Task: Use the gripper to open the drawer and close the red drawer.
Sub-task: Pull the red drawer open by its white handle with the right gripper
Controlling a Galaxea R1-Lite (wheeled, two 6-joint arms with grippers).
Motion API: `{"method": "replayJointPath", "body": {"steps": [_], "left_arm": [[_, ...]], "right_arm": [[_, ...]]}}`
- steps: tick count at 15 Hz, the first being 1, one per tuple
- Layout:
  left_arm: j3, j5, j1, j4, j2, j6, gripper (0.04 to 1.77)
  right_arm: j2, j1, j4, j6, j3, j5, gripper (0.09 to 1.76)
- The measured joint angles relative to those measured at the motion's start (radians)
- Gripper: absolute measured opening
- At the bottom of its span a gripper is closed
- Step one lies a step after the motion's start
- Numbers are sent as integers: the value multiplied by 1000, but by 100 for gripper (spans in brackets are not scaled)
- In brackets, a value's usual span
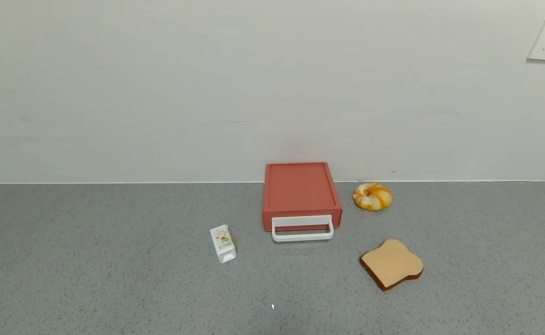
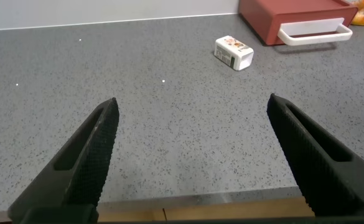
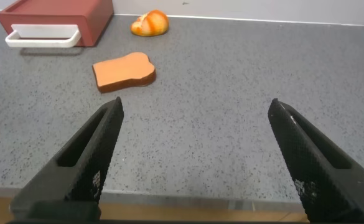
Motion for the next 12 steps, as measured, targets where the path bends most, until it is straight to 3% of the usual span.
{"method": "replayJointPath", "body": {"steps": [5, 12], "left_arm": [[0, 0, 0, 1, 0, 0, 172], [0, 0, 0, 0, 0, 0, 172]], "right_arm": [[106, 5, 91, 0, -183, 30, 171], [546, 22, 50, 3, -499, 43, 171]]}}
